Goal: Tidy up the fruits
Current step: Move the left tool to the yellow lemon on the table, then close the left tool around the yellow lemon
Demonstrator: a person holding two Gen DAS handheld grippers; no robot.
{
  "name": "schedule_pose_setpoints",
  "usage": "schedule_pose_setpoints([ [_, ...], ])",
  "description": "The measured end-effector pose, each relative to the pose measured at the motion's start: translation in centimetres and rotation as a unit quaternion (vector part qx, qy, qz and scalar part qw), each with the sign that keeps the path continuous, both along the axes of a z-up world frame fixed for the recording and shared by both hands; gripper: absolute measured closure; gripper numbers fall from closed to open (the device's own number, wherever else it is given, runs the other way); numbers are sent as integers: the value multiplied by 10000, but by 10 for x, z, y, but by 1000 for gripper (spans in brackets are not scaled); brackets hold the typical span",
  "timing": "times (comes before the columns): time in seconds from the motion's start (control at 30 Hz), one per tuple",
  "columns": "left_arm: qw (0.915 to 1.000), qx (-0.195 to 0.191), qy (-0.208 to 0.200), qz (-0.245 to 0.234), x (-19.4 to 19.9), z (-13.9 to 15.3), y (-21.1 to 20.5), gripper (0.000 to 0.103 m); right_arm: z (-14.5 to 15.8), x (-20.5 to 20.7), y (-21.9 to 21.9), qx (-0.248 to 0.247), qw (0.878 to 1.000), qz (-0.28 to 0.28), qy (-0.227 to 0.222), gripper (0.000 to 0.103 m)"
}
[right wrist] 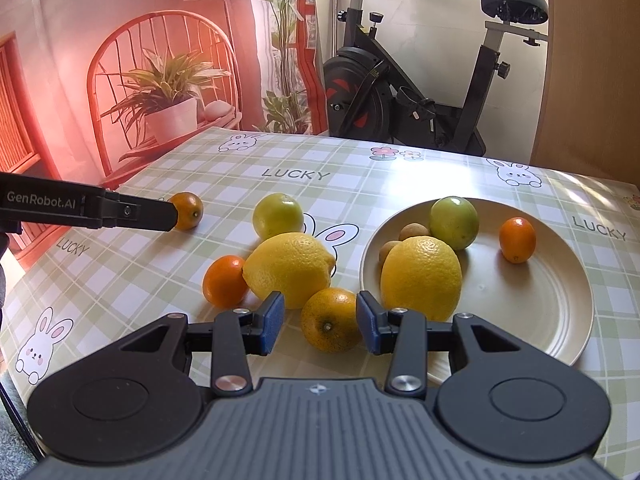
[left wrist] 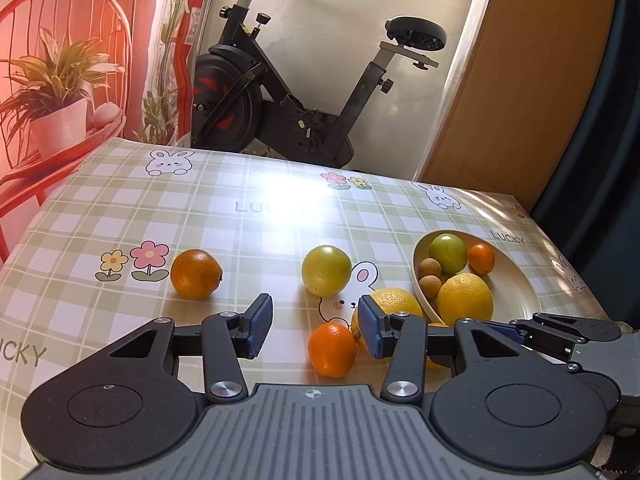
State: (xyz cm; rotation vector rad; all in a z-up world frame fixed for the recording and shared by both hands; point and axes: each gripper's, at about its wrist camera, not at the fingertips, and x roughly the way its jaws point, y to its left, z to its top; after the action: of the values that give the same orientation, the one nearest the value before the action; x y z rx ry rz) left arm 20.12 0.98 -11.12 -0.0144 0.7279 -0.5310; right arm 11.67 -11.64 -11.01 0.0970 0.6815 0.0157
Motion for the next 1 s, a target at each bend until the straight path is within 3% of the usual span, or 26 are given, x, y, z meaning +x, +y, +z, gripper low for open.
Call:
schedule_pose_setpoints([
  [0.1,9999,-91,45,-31,6,0,-2,54,1,6,2,-52,9998,184,-8,58],
  [0.23,9995,-221,190,-131,19,1,-8,54,-1,19,10,-255,9985,487,-54,39],
  [0.7,9928,-438,875,-690,39,-41,-39,53,-19,53,18,-494,9944,916,172,36],
  [1.0,9892,-631,1012,-850,46,-49,-41,47,-25,59,20,-571,9939,911,244,31],
])
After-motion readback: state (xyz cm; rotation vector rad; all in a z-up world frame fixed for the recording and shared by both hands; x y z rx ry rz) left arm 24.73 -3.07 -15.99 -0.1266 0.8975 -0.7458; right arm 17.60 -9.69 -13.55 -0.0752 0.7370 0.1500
